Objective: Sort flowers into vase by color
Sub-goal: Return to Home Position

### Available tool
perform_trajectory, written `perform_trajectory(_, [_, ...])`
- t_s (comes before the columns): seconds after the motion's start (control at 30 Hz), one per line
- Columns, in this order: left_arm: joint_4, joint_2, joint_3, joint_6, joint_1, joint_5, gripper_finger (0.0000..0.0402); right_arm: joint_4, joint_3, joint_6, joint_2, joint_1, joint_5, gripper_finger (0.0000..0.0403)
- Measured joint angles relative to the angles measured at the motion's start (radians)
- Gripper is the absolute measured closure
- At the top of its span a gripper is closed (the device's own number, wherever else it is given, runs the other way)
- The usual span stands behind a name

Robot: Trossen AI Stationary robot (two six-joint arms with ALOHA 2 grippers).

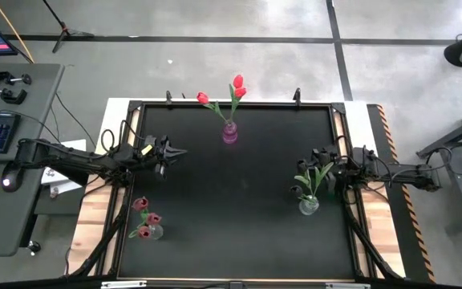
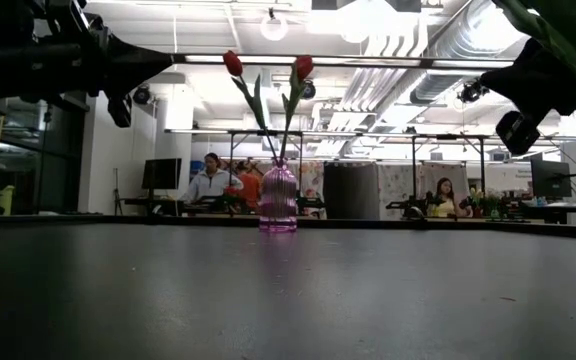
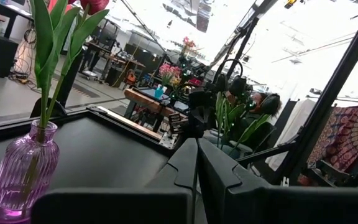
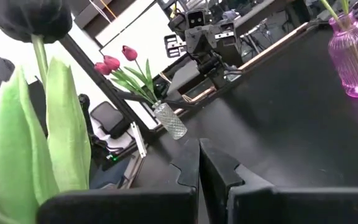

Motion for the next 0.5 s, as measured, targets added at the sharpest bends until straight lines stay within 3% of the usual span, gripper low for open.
perform_trajectory(0.3, [-0.007, -0.002, 0.0, 0.0, 0.0, 0.0, 0.0401, 0.0, 0.0, -0.007, 0.0, 0.0, 0.0, 0.0403])
perform_trajectory(0.5, [-0.141, -0.146, -0.001, 0.0, 0.0, 0.0, 0.0401, 0.0, 0.0, -0.007, -0.017, 0.0, 0.0, 0.0403])
